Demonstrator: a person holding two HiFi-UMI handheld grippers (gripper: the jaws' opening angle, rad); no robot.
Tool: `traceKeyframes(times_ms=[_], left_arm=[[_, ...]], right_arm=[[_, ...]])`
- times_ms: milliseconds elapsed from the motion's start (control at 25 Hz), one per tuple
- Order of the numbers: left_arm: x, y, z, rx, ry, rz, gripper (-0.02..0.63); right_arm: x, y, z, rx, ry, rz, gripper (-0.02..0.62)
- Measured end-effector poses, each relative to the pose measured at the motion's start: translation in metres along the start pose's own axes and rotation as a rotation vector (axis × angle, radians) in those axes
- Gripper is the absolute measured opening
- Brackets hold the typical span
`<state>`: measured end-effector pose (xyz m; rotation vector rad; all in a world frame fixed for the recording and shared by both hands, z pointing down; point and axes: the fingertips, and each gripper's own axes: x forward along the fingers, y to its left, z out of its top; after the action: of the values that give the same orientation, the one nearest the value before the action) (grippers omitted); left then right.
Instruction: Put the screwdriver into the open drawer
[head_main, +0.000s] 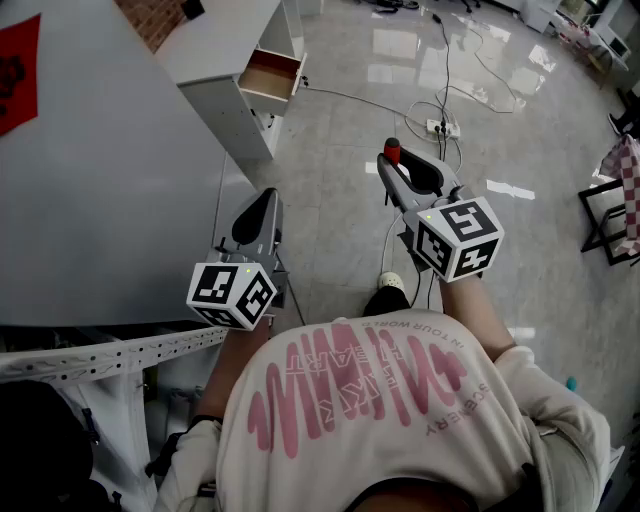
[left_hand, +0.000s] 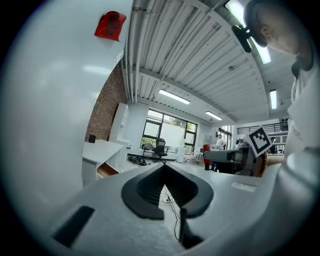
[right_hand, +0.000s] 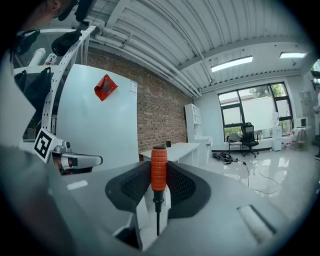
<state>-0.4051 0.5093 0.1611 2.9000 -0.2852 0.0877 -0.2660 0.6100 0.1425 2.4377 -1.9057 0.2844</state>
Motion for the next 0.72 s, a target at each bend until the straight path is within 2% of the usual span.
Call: traceKeyframes(times_ms=[400, 600, 720], left_arm=[[0.034, 0.003, -0.002, -0.005, 0.006, 0.031, 0.0], [0.069, 0.0, -0.003, -0.007, 0.004, 0.074, 0.001], [0.095, -0.002, -0.001, -0.003, -0.009, 0.116, 0.0]], right_arm=[[0.017, -0.033, 0.002, 0.004, 0.006, 0.036, 0.109], [0.031, -0.076, 0.009, 0.043, 0.001, 0.083, 0.109], [0.04, -0.11, 0.02, 0.024, 0.003, 0.114, 0.109]])
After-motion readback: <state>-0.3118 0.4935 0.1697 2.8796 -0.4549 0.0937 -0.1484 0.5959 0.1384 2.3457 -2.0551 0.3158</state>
